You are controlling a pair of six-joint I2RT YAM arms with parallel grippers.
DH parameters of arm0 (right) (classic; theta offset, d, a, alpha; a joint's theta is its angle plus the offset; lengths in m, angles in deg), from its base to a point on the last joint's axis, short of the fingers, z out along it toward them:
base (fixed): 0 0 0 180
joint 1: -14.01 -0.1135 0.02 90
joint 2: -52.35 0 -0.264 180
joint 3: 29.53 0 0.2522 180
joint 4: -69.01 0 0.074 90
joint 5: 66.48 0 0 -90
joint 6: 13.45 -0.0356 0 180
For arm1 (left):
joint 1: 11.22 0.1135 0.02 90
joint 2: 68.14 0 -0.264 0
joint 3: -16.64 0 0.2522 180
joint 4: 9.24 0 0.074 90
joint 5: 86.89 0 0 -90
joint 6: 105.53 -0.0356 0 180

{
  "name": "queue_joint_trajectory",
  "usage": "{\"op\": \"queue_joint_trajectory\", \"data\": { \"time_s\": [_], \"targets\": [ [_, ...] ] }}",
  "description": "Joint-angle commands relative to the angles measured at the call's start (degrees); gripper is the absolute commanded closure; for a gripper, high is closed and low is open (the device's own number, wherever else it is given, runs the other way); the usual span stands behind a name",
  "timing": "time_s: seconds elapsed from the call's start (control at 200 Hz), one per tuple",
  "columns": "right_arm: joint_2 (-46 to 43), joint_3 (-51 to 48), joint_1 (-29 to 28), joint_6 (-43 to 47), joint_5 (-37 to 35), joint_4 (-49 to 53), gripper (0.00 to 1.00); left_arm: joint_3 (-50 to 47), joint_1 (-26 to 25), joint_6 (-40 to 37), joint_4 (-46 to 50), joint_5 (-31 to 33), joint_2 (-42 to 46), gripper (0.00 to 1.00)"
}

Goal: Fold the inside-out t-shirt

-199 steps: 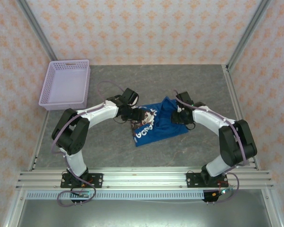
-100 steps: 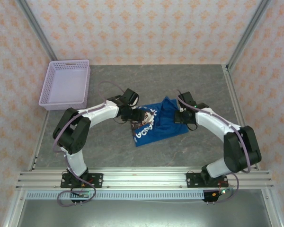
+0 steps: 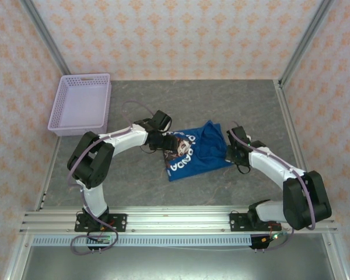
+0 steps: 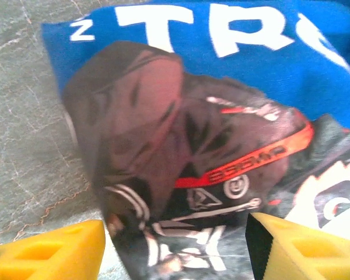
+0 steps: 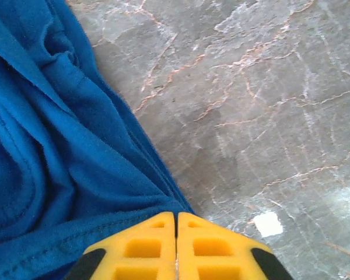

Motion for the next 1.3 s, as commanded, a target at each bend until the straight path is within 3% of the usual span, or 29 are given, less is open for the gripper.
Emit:
{"op": "queue_joint_trajectory", "data": {
  "time_s": [0.0, 0.11, 0.225, 0.35, 0.59, 0.721, 0.866, 0.986, 1.296],
  "targets": [
    [-2.34, 0.49, 0.34, -1.09, -5.29, -1.41, 0.82, 1.48, -0.30, -1.72, 1.00, 1.96, -0.76, 0.34],
    [-5.85, 0.81, 0.39, 4.58, -0.47, -9.43, 0.61, 1.81, -0.29, -1.82, 0.89, 1.81, -1.02, 0.34],
    [-3.58, 3.73, 0.06, 7.39, 6.00, -16.04, 0.51, 2.08, -0.30, -1.75, 0.98, 1.50, -1.13, 0.34],
    [5.55, 11.01, -2.04, 10.60, 5.95, -15.03, 0.46, 2.17, -0.26, -1.88, 1.20, 1.56, -0.77, 0.34],
    [18.70, 18.95, -6.56, 12.12, 5.07, -16.85, 0.48, 2.46, -0.30, -2.03, 1.96, 1.63, 0.20, 0.34],
    [24.46, 23.40, -6.29, 11.63, -1.97, -14.78, 0.56, 2.48, -0.31, -2.22, 2.37, 1.72, 0.53, 0.34],
    [25.10, 25.44, -4.23, 11.54, -4.25, -14.34, 0.81, 2.20, -0.38, -2.44, 2.66, 1.83, 1.08, 0.34],
    [24.40, 26.28, -2.23, 12.24, -3.28, -13.64, 0.94, 1.80, -0.34, -2.40, 2.27, 1.81, 1.10, 0.34],
    [25.66, 31.50, 3.33, 13.24, 6.49, -8.42, 0.98, 1.53, -0.38, -2.65, 1.60, 1.81, 0.97, 0.34]
  ]
}}
